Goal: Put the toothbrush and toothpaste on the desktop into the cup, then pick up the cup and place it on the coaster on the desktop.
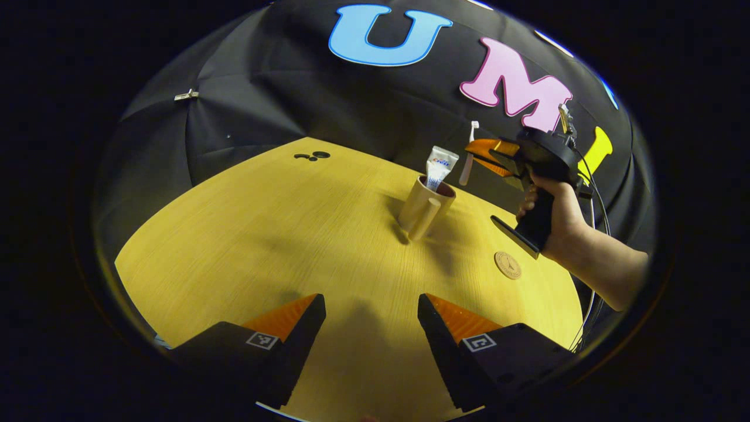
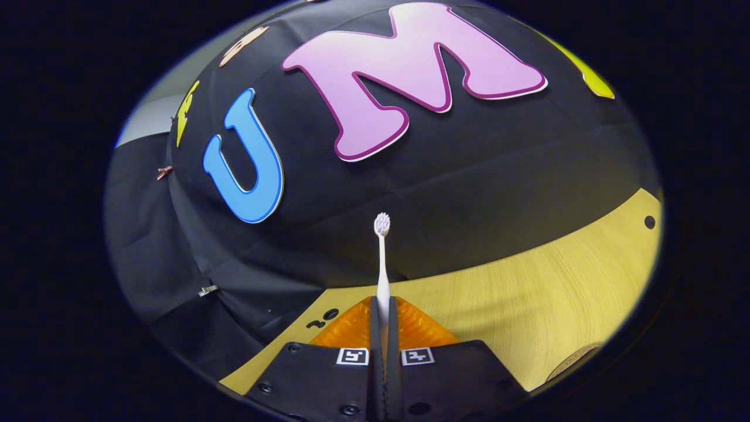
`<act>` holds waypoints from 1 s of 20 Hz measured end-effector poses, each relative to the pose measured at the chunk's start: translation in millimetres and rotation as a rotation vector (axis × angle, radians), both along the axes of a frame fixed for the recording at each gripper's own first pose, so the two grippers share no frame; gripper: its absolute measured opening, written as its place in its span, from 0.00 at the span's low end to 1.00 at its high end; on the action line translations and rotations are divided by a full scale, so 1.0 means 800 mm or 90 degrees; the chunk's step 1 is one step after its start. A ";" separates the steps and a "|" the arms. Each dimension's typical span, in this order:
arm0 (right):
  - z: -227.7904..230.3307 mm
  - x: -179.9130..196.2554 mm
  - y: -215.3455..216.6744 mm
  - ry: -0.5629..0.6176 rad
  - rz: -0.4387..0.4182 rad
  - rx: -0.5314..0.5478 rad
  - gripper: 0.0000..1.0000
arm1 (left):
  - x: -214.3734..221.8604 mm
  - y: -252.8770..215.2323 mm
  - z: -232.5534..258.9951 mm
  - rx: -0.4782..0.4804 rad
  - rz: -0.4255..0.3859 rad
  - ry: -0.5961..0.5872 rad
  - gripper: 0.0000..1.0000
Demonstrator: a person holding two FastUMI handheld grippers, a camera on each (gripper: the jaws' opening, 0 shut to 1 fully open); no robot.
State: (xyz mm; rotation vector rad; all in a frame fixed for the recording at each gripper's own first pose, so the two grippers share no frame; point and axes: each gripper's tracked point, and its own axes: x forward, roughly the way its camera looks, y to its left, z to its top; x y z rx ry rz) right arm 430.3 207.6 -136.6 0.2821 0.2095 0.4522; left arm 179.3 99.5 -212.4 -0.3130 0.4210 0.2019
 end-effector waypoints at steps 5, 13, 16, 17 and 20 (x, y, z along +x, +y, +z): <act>-0.027 -0.001 0.014 -0.014 0.018 -0.008 0.06 | 0.011 0.006 -0.012 -0.016 0.012 -0.004 0.98; -0.074 -0.008 0.008 -0.016 0.009 -0.026 0.06 | 0.024 0.011 -0.036 -0.020 0.021 0.001 0.98; -0.087 -0.018 0.007 -0.035 0.013 -0.058 0.07 | 0.025 0.004 -0.043 -0.020 0.018 0.004 0.98; -0.091 -0.020 0.007 -0.034 0.013 -0.072 0.08 | 0.026 0.002 -0.045 -0.018 0.016 0.006 0.98; -0.095 -0.031 0.004 -0.038 0.014 -0.097 0.21 | 0.029 -0.002 -0.048 -0.010 0.009 0.010 0.98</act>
